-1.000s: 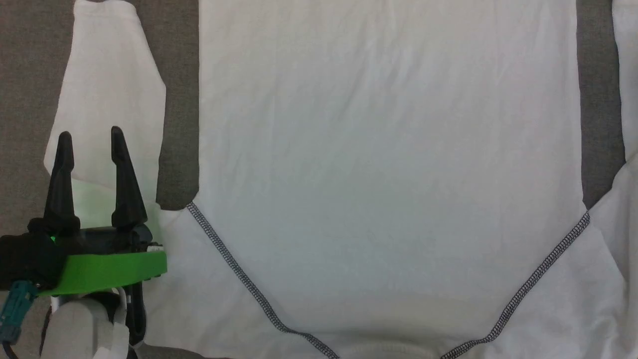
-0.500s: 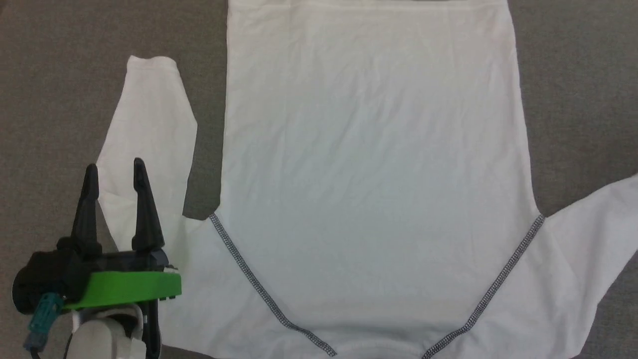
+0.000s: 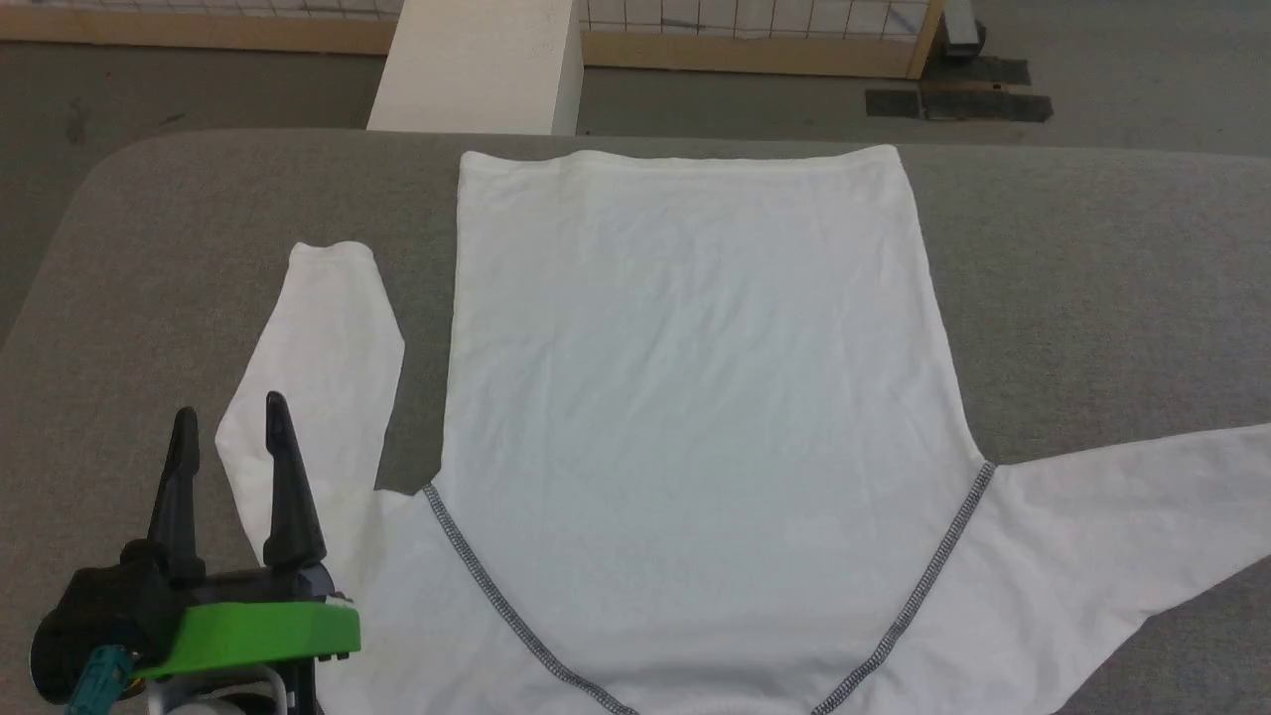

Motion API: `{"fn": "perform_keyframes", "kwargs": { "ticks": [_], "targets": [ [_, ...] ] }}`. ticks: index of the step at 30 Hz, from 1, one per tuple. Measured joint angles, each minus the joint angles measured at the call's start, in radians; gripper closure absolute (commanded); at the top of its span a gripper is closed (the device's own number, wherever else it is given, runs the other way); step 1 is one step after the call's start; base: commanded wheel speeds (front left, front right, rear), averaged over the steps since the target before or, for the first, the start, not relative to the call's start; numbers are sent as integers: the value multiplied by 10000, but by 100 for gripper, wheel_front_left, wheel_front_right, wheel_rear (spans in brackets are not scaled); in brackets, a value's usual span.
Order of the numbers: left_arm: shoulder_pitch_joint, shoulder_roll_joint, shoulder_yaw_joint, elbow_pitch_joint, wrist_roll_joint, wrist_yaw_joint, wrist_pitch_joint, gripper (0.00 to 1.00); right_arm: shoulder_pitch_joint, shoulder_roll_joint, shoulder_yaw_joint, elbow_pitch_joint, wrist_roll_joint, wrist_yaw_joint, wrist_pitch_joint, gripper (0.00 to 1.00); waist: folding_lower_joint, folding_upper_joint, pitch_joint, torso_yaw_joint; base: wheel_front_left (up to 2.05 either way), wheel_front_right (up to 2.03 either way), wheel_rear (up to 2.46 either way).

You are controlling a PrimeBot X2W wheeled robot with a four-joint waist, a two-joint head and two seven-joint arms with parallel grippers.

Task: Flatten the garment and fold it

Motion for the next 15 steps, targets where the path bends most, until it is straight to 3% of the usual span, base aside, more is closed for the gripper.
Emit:
{"fn": "perform_keyframes", "kwargs": {
  "ticks": [5,10,15],
  "targets": [
    [27,-23,0,-13,48,0,0,0,176,408,1501,-1154,815,0,-98,100,0,0,-291,-226,0,0,0],
    [42,-50,-33,4,59,-4,0,0,581,1110,3639,-2197,1887,0,-100,100,0,0,-481,-293,0,0,0],
    [50,-71,-157,82,63,-65,0,0,1046,2437,6027,-2834,2347,0,-94,100,0,0,-579,-131,0,0,0]
  ]
}}
